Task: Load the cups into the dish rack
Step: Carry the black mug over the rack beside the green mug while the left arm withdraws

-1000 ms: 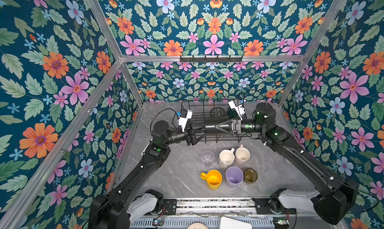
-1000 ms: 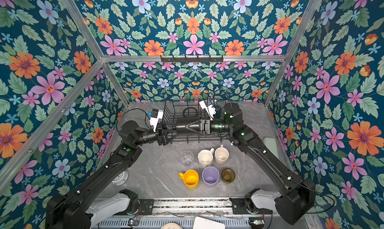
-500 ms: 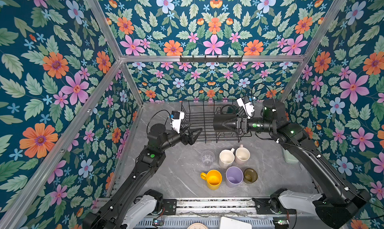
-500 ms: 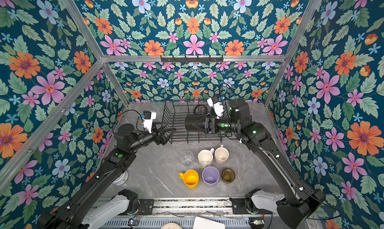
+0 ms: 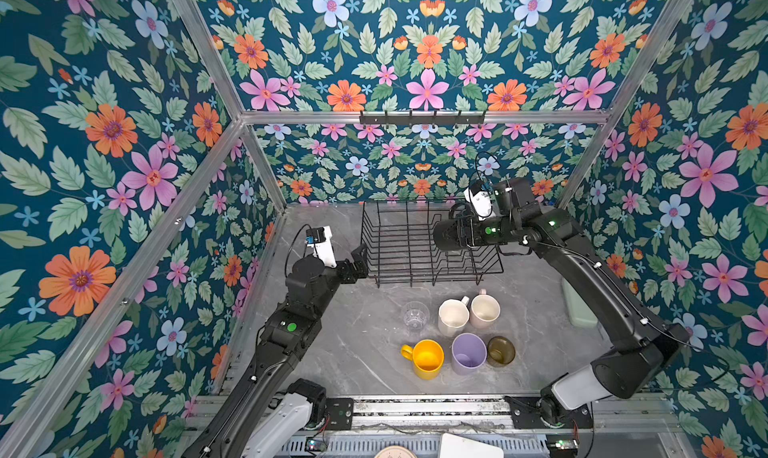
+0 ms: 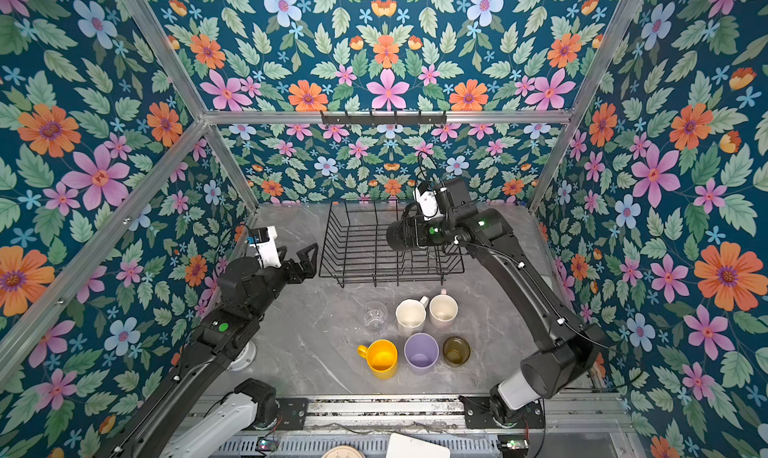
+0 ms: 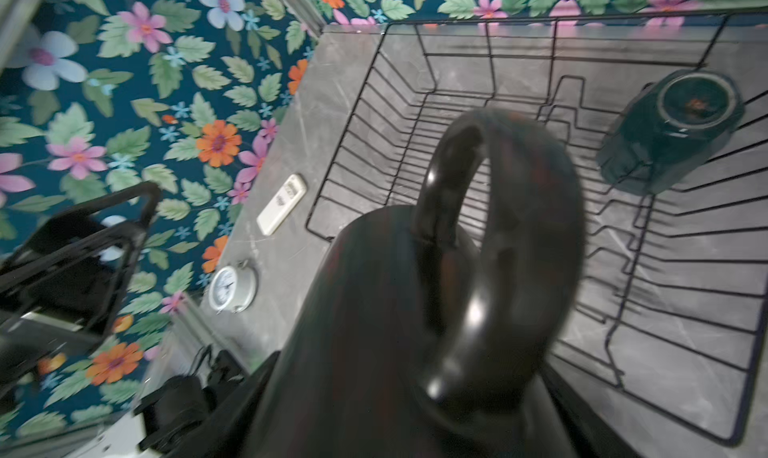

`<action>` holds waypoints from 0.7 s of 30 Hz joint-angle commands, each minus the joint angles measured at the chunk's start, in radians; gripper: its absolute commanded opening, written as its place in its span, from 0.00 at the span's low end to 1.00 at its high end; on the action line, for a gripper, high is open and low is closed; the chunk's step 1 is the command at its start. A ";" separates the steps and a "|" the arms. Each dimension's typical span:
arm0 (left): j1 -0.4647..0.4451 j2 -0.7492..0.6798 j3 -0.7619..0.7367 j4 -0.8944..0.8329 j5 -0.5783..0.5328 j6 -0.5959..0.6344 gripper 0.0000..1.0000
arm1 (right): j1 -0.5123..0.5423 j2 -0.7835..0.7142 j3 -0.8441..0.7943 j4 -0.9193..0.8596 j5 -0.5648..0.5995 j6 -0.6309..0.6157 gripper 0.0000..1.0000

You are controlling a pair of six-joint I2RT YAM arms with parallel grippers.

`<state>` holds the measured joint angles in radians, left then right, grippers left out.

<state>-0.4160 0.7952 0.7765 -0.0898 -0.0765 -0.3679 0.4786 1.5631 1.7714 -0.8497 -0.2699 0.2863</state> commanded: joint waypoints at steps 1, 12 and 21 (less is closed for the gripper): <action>0.001 -0.018 -0.001 -0.049 -0.120 -0.005 1.00 | 0.000 0.060 0.058 -0.003 0.116 -0.021 0.00; 0.002 -0.077 -0.034 -0.092 -0.168 -0.013 1.00 | -0.024 0.390 0.359 -0.103 0.236 -0.021 0.00; 0.002 -0.106 -0.054 -0.115 -0.186 -0.008 1.00 | -0.026 0.593 0.578 -0.170 0.308 0.008 0.00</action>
<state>-0.4160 0.6933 0.7254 -0.1963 -0.2443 -0.3798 0.4526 2.1284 2.3054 -1.0142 -0.0113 0.2810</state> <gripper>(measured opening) 0.996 0.798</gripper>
